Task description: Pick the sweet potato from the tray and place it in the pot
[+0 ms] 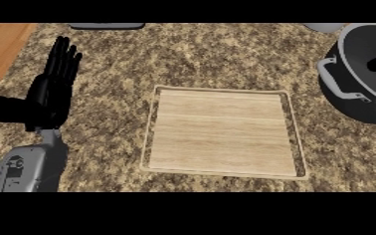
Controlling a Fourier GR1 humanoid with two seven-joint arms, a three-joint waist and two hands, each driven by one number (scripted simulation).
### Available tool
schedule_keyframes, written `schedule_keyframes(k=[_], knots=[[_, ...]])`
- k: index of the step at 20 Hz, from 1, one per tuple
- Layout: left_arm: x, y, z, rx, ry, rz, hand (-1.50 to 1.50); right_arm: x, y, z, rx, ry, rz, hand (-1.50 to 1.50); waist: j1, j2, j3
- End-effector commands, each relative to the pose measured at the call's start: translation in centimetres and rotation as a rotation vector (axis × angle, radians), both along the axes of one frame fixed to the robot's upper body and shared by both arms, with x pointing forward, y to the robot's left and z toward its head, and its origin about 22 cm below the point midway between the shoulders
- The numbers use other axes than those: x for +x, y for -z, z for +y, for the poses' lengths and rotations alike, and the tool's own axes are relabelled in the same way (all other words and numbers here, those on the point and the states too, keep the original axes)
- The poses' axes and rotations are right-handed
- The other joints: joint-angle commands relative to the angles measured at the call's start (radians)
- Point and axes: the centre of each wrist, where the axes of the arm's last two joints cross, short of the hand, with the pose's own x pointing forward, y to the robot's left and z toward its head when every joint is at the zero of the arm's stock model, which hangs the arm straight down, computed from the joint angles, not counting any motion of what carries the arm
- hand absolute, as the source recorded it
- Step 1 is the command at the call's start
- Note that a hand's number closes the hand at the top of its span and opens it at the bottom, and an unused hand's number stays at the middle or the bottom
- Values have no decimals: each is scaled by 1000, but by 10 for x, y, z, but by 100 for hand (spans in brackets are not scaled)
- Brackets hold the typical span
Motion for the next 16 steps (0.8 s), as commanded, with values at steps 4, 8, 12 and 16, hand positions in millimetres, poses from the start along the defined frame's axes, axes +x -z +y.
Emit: schedule_keyframes(k=[4,8,12,16], knots=[[5,-3,-2,14,-13,-11,0,-6,22,-30,257,25,-14,150,8,4,1],[-2,-6,-12,-6,14,13,0,-18,23,-53,364,-41,-97,-150,8,1,2],[1,-7,-6,14,0,-11,0,-15,47,-45,360,-165,-95,-150,15,5,2],[-3,-8,7,1,19,5,0,-9,47,-29,268,-226,-246,-150,17,3,1]])
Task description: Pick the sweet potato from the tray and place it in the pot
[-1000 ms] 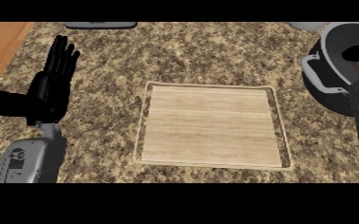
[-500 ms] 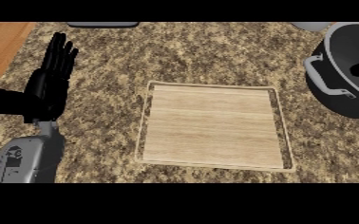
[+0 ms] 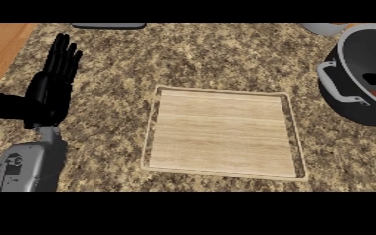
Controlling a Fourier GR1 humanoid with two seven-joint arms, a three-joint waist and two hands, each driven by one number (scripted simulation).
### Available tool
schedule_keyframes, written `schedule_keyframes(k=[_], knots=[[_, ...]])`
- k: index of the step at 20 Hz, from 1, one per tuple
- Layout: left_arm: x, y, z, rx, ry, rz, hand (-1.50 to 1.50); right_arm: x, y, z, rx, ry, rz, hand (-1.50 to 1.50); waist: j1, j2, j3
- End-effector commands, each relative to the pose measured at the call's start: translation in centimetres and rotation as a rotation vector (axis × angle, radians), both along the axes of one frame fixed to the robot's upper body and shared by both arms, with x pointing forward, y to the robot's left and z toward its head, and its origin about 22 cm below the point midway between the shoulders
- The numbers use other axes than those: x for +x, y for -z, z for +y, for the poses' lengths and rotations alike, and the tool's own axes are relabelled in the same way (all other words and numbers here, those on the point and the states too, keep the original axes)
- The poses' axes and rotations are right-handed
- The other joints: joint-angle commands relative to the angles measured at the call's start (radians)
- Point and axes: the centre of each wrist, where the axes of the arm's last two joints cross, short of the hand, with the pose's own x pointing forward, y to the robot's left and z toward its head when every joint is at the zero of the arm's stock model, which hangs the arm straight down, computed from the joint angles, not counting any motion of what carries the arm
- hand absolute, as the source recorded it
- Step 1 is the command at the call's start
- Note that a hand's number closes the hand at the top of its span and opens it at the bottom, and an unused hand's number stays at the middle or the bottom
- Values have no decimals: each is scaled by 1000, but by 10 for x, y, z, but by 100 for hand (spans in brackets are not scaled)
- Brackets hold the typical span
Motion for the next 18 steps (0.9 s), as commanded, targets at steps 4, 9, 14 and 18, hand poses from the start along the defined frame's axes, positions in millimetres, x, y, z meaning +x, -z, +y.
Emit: schedule_keyframes(k=[4,9,14,18], knots=[[15,-5,-8,-5,-7,-5,0,12,-9,20,17,-17,-297,-150,-9,8,16],[1,0,8,-8,-11,3,0,-5,-37,-7,52,80,-497,-150,-16,2,16],[-3,-6,-1,-6,-19,-6,0,-36,-19,-11,38,114,-612,-150,-17,1,15],[-1,-4,17,-12,-38,10,0,-79,-2,-22,14,113,-663,-150,-22,1,15]])
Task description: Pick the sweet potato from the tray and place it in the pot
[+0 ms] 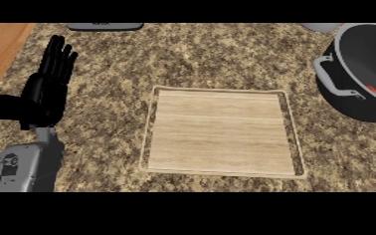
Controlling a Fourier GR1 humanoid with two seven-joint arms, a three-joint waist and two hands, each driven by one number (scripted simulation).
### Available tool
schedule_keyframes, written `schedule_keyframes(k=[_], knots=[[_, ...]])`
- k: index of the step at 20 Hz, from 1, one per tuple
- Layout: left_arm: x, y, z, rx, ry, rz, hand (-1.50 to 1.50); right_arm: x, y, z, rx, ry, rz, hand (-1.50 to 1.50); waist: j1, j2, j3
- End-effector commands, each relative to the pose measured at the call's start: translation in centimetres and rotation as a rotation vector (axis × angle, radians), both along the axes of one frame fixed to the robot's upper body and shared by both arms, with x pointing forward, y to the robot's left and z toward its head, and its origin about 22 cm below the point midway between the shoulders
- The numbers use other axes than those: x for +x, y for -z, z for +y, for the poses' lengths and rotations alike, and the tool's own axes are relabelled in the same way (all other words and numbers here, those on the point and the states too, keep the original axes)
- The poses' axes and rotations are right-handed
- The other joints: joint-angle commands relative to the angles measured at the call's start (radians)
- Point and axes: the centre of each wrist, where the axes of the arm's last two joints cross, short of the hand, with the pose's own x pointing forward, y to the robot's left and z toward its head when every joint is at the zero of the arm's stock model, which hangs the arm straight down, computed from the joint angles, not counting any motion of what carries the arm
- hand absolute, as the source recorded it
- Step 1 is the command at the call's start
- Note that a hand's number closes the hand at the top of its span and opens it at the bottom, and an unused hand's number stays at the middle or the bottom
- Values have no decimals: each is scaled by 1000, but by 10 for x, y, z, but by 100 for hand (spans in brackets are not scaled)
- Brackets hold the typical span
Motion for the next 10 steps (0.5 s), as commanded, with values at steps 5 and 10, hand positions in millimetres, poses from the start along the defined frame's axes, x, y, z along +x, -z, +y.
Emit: schedule_keyframes(k=[5,10], knots=[[-1,5,-8,-5,16,-6,0,-89,16,-16,-26,32,-108,-150,-5,1,1],[-9,26,0,3,-3,-1,0,-139,37,-20,-43,69,-123,-150,-1,3,1]])
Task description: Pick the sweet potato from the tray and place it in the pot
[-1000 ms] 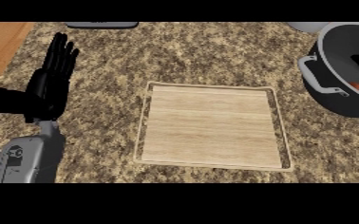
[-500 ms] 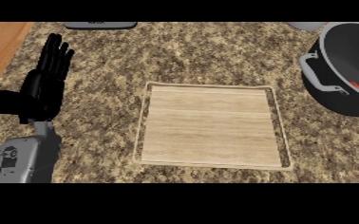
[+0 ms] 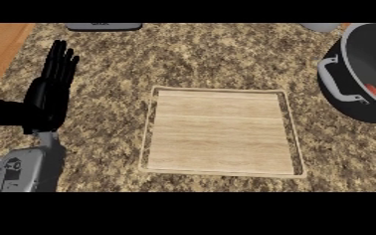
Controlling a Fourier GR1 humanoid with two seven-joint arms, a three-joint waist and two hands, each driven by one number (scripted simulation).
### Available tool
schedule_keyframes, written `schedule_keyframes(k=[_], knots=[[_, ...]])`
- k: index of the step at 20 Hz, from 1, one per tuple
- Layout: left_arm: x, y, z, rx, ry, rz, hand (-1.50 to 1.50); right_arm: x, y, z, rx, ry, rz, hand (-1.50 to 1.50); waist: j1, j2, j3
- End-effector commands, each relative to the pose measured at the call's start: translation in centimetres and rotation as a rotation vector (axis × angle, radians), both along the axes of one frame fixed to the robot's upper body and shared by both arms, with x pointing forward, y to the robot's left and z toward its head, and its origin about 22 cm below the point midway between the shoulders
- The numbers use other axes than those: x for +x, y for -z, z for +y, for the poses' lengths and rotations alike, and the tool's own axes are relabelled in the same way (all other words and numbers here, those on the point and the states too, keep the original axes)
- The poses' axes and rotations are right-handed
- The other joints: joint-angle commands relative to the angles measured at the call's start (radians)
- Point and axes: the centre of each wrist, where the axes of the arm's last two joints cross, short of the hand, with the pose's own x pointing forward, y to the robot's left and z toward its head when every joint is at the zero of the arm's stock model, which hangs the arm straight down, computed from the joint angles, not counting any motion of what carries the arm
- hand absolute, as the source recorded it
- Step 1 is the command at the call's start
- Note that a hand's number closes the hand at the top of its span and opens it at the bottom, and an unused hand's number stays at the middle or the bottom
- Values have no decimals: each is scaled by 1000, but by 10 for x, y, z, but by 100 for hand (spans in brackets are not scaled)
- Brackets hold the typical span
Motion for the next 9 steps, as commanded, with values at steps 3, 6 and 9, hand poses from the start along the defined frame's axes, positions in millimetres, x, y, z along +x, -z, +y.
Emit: schedule_keyframes(k=[3,6,9], knots=[[-7,-9,9,-6,4,-19,0,-74,-5,-1,-2,18,-18,-150,0,0,0],[21,-9,0,0,-7,11,0,-89,-1,-26,-14,18,-20,-150,1,3,1],[1,-20,8,-10,23,2,0,-126,-14,-18,-29,45,2,-150,2,1,0]])
